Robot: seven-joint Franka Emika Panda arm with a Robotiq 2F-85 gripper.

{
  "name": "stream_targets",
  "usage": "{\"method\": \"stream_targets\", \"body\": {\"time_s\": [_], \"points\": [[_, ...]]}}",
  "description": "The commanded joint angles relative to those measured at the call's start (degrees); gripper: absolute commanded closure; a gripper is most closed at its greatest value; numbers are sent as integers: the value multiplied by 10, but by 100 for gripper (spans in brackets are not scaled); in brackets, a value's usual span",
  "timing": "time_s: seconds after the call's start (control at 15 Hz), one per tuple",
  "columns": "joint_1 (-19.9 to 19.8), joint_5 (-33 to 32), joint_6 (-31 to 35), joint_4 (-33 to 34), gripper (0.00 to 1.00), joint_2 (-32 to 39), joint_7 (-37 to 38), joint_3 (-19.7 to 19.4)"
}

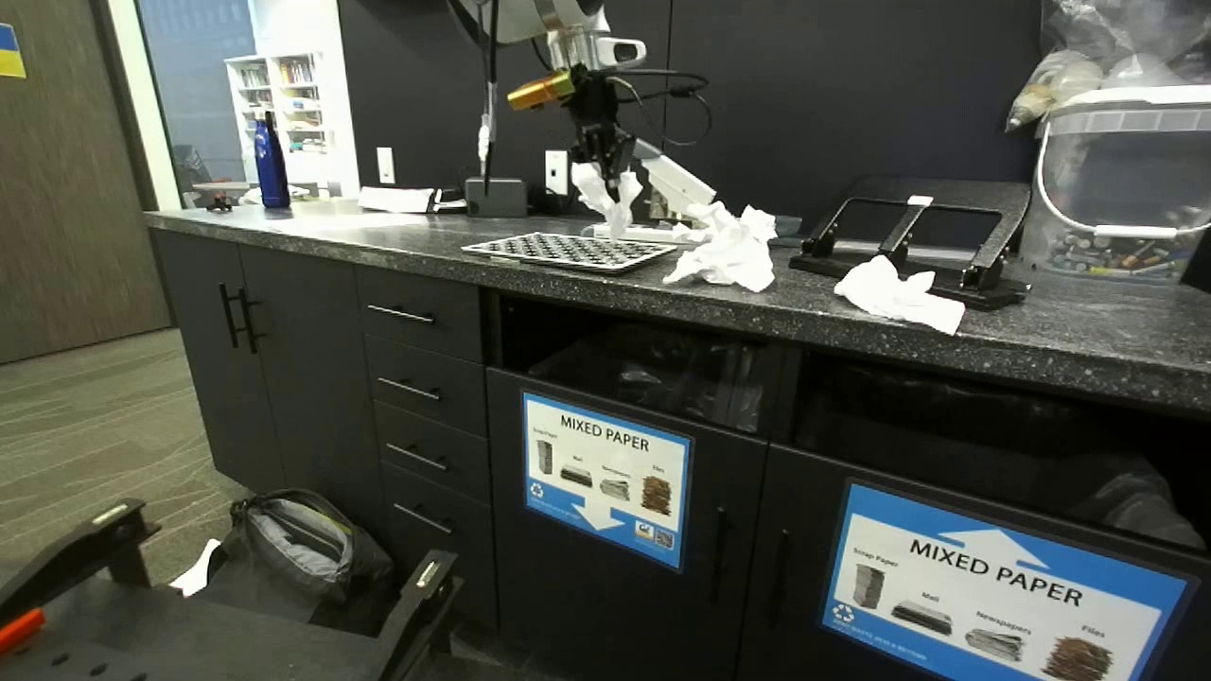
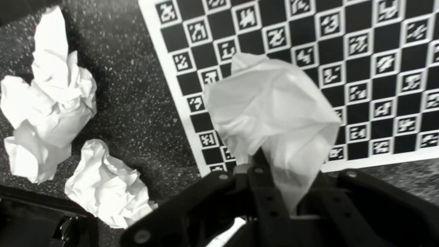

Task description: Pick up the papers from the counter and throw them in the bin

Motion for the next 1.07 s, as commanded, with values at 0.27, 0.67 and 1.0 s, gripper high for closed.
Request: {"method": "stream_targets", "body": {"time_s": [0.27,0.67,1.0], "points": [[58,68,-112,-232,91,-173,16,57],[52,114,-103,-416,93,-247,-95,98],[64,8,39,-573,92,-305,-115,71]]}}
